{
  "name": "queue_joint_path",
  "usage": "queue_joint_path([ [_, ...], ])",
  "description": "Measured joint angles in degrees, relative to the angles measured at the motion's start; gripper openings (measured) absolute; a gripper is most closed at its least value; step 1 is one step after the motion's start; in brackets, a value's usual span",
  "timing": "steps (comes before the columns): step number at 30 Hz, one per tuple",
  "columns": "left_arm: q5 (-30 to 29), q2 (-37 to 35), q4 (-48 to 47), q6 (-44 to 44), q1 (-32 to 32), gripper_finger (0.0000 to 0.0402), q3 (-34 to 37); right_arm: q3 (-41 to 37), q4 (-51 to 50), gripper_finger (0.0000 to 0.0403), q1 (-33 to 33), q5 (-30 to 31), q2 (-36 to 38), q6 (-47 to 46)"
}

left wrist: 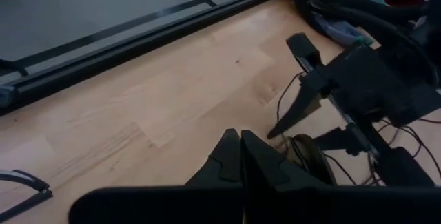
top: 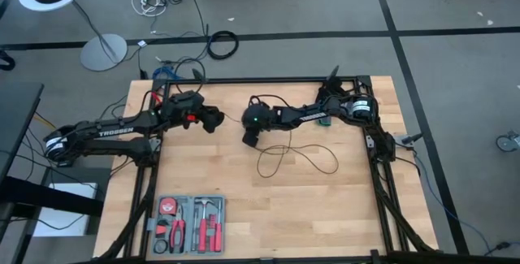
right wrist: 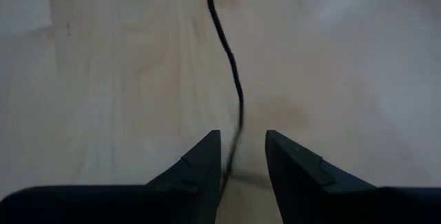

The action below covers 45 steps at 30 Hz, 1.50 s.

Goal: Coil cords
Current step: Coil the black wire onto the black spool

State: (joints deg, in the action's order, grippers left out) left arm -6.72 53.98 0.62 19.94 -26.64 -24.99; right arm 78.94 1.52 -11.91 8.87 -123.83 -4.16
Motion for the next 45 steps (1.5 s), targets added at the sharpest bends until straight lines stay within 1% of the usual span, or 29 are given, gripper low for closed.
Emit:
queue_joint_path([
  [5, 0.7, 0.0, 0.1, 0.0, 0.0, 0.0000, 0.0, 0.0, 3.7, 0.0113, 0.3, 2.1, 0.0, 5.1],
  [12, 0.9, 0.0, 0.1, 0.0, 0.0, 0.0000, 0.0, 0.0, 4.0, 0.0113, 0.1, 2.3, 0.0, 5.7],
  [18, 1.0, 0.0, -0.4, -0.1, 0.0, 0.0000, 0.0, 0.0, 5.5, 0.0113, 1.3, 2.6, 0.0, 7.8],
  [24, 1.0, 0.0, -1.6, -0.2, 0.0, 0.0000, 0.0, 0.0, 5.8, 0.0113, 2.0, 9.1, 0.0, 9.4],
  [27, 1.0, 0.0, -2.8, -0.2, 0.0, 0.0000, 0.0, 0.0, 5.8, 0.0113, 2.1, 10.5, 0.0, 10.4],
  [29, 1.0, 0.0, -2.7, -0.2, 0.0, 0.0000, 0.0, 0.0, 5.7, 0.0113, 2.1, 10.4, 0.0, 10.4],
  [31, 1.0, 0.0, -2.3, -0.2, 0.0, 0.0000, 0.0, 0.0, 5.2, 0.0113, 2.1, 8.8, 0.1, 10.4],
  [36, 1.0, 0.0, -0.4, -0.2, 0.0, 0.0000, 0.0, 0.0, 1.0, 0.0111, 2.0, 8.0, 0.1, 9.8],
  [40, 1.0, 0.0, 0.0, -0.2, 0.0, 0.0000, 0.0, 0.0, -1.1, 0.0090, 1.7, 8.1, 0.1, 8.5],
  [45, 1.0, 0.0, 0.0, -0.2, 0.0, 0.0000, 0.0, 0.0, -2.0, 0.0035, 1.6, 8.2, 0.1, 7.2],
])
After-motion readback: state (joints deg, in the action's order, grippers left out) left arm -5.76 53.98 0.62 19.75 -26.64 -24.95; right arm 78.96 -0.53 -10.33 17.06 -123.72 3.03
